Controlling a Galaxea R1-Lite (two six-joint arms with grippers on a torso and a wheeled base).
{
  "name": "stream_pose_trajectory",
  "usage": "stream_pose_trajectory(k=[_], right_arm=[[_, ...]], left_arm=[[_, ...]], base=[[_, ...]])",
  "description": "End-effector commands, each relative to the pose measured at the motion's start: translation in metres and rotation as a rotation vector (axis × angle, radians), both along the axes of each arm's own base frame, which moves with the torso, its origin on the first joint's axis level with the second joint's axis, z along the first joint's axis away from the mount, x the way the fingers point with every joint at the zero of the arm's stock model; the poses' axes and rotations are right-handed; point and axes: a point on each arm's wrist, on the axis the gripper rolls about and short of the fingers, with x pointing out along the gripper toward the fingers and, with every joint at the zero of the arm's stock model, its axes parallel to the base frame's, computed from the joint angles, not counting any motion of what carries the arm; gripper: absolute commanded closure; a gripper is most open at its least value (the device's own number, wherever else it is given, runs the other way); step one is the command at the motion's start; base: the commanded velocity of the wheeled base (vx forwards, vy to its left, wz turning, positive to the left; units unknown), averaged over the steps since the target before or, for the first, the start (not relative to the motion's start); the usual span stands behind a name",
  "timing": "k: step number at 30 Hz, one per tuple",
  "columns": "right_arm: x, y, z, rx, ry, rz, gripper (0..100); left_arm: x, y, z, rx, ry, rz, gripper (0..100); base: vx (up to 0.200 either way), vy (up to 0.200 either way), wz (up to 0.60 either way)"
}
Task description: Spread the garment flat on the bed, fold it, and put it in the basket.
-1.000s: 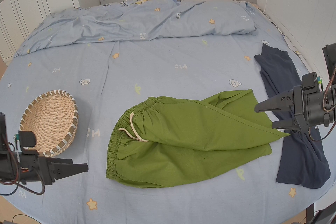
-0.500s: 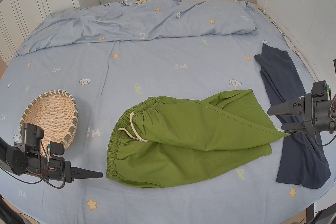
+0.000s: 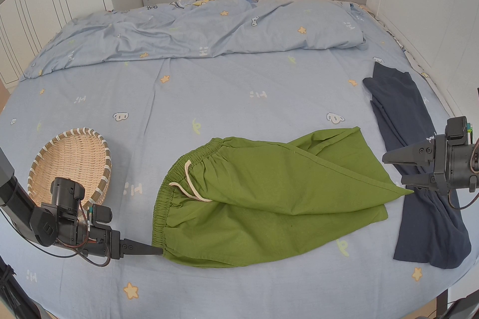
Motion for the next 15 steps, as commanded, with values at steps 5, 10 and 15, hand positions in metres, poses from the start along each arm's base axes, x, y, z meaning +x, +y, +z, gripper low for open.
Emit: stream_pose_trajectory(k=[5, 10, 15], right_arm=[[-0.001, 0.0, 0.0, 0.001, 0.0, 0.004, 0], [-0.001, 0.0, -0.001, 0.0, 0.001, 0.004, 0], [0.0, 0.001, -0.001, 0.0, 0.004, 0.004, 0]], left_arm=[[0.012, -0.006, -0.02, -0.007, 0.02, -0.018, 0], [0.019, -0.013, -0.026, -0.019, -0.003, -0.027, 0], [0.021, -0.017, -0.024, -0.032, -0.008, -0.024, 0]], base=[[0.0, 0.0, 0.0], [0.0, 0.0, 0.0], [0.0, 0.0, 0.0]])
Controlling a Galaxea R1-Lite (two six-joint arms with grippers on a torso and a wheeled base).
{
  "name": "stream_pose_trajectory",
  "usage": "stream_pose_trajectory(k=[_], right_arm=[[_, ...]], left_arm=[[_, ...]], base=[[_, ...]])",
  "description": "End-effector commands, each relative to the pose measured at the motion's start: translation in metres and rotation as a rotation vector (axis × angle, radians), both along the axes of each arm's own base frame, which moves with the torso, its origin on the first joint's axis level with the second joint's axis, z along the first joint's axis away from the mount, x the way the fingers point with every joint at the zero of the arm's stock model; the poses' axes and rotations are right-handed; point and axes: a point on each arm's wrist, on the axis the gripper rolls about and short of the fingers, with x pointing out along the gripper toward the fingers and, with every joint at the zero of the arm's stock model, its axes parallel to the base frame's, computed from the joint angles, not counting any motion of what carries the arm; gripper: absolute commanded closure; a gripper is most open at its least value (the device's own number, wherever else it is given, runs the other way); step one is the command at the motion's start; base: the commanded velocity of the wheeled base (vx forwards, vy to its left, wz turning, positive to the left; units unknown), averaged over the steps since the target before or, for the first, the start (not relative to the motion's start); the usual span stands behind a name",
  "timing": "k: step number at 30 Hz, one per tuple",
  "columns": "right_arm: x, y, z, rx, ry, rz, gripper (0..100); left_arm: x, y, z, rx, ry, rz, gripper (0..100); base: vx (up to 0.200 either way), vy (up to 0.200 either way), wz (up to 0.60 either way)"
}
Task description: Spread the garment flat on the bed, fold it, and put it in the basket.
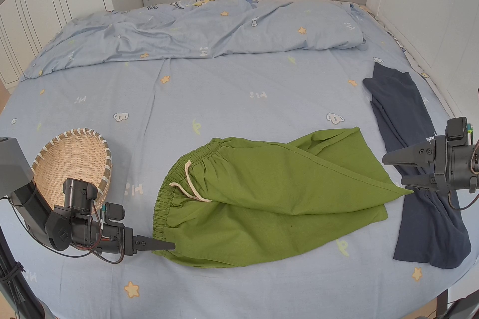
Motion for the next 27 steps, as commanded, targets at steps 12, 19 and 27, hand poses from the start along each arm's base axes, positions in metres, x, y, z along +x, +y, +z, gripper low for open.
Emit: stream_pose_trajectory(k=[12, 19, 27], right_arm=[[0.003, -0.001, -0.005, -0.003, 0.006, -0.01, 0], [0.002, -0.002, -0.014, -0.008, 0.026, -0.016, 0], [0.027, -0.021, -0.068, -0.127, 0.154, -0.006, 0]], left_arm=[[-0.003, -0.001, -0.005, -0.006, 0.02, 0.009, 100], [-0.018, 0.012, 0.001, -0.019, 0.046, 0.07, 100], [-0.034, 0.03, 0.007, -0.137, 0.11, 0.124, 100]], base=[[0.0, 0.0, 0.0], [0.0, 0.0, 0.0], [0.0, 0.0, 0.0]])
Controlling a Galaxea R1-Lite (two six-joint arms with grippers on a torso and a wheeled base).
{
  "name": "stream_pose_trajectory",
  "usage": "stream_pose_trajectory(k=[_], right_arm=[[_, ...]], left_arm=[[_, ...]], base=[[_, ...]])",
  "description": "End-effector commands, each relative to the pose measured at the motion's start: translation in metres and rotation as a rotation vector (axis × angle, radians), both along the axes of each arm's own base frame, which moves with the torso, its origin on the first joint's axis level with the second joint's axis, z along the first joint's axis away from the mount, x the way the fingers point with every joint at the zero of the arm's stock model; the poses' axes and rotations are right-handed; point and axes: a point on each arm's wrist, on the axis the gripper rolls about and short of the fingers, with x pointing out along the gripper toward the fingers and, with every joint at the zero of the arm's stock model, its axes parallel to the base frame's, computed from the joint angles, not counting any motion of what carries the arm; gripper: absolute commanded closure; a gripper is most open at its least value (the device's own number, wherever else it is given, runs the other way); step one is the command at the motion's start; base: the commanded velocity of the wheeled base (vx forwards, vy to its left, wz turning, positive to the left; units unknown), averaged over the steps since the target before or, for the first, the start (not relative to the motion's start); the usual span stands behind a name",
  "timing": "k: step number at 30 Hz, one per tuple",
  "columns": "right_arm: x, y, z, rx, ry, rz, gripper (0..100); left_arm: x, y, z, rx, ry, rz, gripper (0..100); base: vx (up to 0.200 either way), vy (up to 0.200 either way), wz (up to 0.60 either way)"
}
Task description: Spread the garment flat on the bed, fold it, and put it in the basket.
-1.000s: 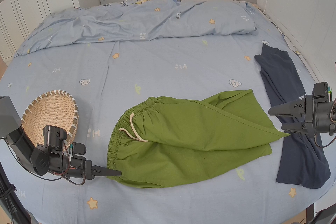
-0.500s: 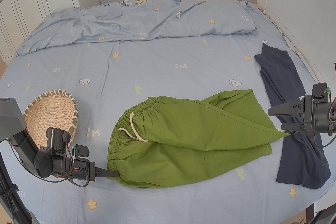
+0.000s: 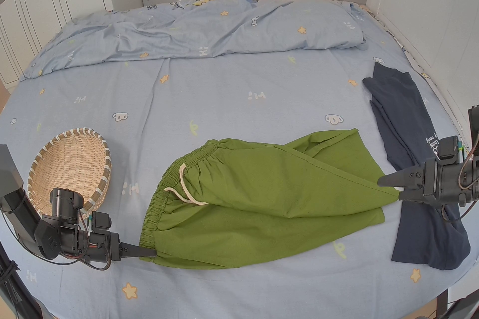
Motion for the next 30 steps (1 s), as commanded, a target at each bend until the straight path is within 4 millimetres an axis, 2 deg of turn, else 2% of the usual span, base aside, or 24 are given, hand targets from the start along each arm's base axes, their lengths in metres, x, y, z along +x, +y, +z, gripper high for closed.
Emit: stream_pose_trajectory(k=[1, 7, 10, 12, 13, 14, 24, 30], right_arm=[[0.023, -0.018, -0.042, -0.053, 0.122, 0.009, 0], [0.033, -0.049, -0.061, 0.019, 0.142, 0.077, 0], [0.043, -0.06, -0.076, 0.008, 0.181, 0.062, 0], [0.043, -0.061, -0.077, 0.009, 0.184, 0.063, 0], [0.05, -0.07, -0.094, -0.012, 0.208, 0.083, 0], [0.052, -0.072, -0.098, -0.018, 0.214, 0.093, 0], [0.069, -0.073, -0.131, 0.036, 0.258, 0.136, 0], [0.077, -0.073, -0.141, 0.042, 0.241, 0.145, 0]], left_arm=[[-0.007, 0.014, 0.008, -0.07, -0.006, 0.033, 100], [-0.006, 0.015, 0.007, -0.082, -0.009, 0.029, 100], [-0.006, 0.017, 0.007, -0.082, -0.011, 0.035, 100], [-0.005, 0.017, 0.007, -0.082, -0.012, 0.035, 100], [-0.005, 0.021, 0.009, -0.083, -0.021, 0.05, 100], [-0.005, 0.021, 0.009, -0.085, -0.022, 0.051, 100], [-0.004, 0.018, 0.01, -0.082, -0.046, 0.036, 100], [-0.002, 0.018, 0.009, -0.082, -0.046, 0.033, 100]], base=[[0.0, 0.0, 0.0], [0.0, 0.0, 0.0], [0.0, 0.0, 0.0], [0.0, 0.0, 0.0], [0.0, 0.0, 0.0], [0.0, 0.0, 0.0], [0.0, 0.0, 0.0], [0.0, 0.0, 0.0]])
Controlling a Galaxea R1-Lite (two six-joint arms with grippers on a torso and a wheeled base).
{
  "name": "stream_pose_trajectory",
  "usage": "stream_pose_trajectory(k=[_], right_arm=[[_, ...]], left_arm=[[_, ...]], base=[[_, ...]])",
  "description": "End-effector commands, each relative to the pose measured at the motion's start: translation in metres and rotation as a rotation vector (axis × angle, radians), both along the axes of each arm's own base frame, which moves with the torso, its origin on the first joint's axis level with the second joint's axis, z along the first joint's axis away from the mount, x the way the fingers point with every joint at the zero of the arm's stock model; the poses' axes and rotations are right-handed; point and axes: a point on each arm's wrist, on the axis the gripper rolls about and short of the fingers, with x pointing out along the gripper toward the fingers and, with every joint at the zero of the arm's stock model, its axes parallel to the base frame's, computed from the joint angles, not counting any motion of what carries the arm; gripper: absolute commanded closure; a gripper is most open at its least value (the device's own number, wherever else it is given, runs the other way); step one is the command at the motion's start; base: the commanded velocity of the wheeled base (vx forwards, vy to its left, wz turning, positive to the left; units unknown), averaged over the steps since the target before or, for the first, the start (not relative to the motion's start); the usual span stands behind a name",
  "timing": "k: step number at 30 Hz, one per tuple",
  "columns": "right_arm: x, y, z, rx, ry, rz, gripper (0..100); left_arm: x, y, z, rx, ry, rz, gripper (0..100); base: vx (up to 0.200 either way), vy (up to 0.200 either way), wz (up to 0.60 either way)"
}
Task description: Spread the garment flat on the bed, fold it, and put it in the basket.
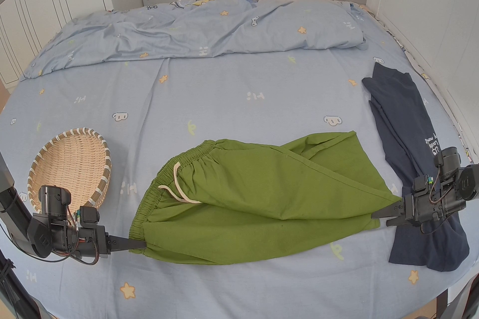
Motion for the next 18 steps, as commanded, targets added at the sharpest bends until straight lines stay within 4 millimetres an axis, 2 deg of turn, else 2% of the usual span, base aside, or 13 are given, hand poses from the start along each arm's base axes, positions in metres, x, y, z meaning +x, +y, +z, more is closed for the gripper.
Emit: stream_pose_trajectory(k=[1, 15, 18], right_arm=[[0.005, 0.003, -0.016, 0.037, 0.04, 0.022, 0], [0.009, 0.016, -0.014, 0.11, 0.01, 0.092, 0], [0.012, 0.015, -0.02, 0.113, 0.027, 0.087, 0]], left_arm=[[0.001, 0.0, 0.0, 0.001, -0.007, -0.002, 100], [0.002, 0.0, 0.0, 0.002, -0.012, -0.002, 100], [0.002, 0.0, 0.0, 0.001, -0.01, -0.002, 100]], base=[[0.0, 0.0, 0.0], [0.0, 0.0, 0.0], [0.0, 0.0, 0.0]])
